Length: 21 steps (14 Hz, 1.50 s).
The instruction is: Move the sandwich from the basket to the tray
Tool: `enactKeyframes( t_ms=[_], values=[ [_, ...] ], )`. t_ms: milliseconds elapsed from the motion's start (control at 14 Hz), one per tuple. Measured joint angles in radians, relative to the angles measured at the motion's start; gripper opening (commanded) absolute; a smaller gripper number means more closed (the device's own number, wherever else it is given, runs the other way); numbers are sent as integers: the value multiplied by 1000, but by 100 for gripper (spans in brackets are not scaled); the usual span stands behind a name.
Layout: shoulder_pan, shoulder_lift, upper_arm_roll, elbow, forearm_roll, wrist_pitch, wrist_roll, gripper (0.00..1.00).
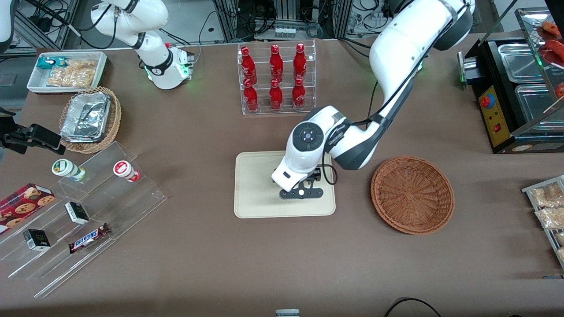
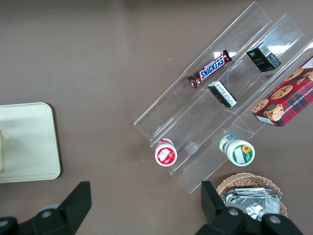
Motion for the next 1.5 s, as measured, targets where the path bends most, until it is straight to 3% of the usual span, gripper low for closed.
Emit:
enactKeyframes(
  t_ms=[286,714,929,1214,1500],
  values=[
    [97,-176,28,5,-30,-225,24,100],
    [351,-358,38,2,-153,-550,347,100],
    [472,-443,39,2,-173,-672,469,100],
    [547,-552,41,-37,-173,-730,505,100],
    [551,-648,37,-151,-173,-729,506,100]
  ],
)
